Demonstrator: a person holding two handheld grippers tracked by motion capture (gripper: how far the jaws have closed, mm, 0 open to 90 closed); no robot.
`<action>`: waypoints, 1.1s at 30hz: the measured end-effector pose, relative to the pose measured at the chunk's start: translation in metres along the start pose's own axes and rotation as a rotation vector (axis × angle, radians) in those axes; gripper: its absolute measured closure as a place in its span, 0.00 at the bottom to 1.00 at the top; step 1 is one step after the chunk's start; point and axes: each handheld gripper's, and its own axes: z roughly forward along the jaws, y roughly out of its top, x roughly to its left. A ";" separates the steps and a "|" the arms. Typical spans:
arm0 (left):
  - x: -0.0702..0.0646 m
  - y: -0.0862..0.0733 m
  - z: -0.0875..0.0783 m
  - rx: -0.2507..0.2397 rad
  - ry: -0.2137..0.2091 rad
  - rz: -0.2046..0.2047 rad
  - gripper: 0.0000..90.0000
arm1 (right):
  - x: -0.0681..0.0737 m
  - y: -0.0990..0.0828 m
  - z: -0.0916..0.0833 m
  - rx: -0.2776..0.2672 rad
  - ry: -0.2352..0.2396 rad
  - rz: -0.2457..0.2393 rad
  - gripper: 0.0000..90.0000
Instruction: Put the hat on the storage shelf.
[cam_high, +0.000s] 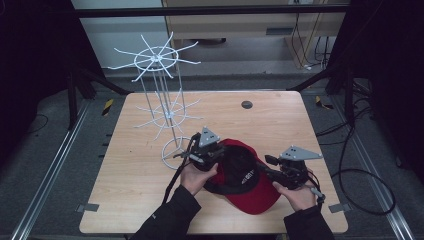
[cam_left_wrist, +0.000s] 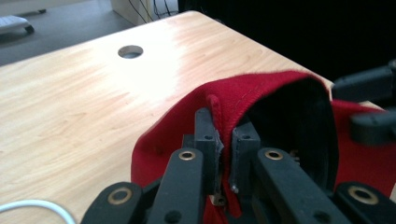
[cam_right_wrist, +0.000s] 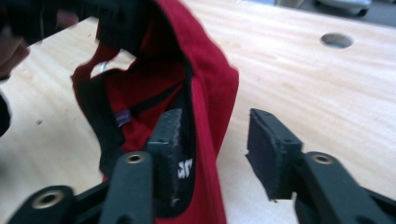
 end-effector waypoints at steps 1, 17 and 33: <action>0.001 0.001 -0.001 -0.003 0.004 0.002 0.94 | 0.000 -0.001 -0.001 0.005 0.002 -0.005 0.59; 0.003 0.018 -0.002 -0.035 0.009 -0.011 0.94 | -0.002 -0.023 0.005 0.106 0.005 -0.024 0.91; 0.008 0.006 -0.018 -0.025 -0.005 -0.007 0.93 | 0.007 -0.011 -0.003 0.010 -0.145 -0.144 0.80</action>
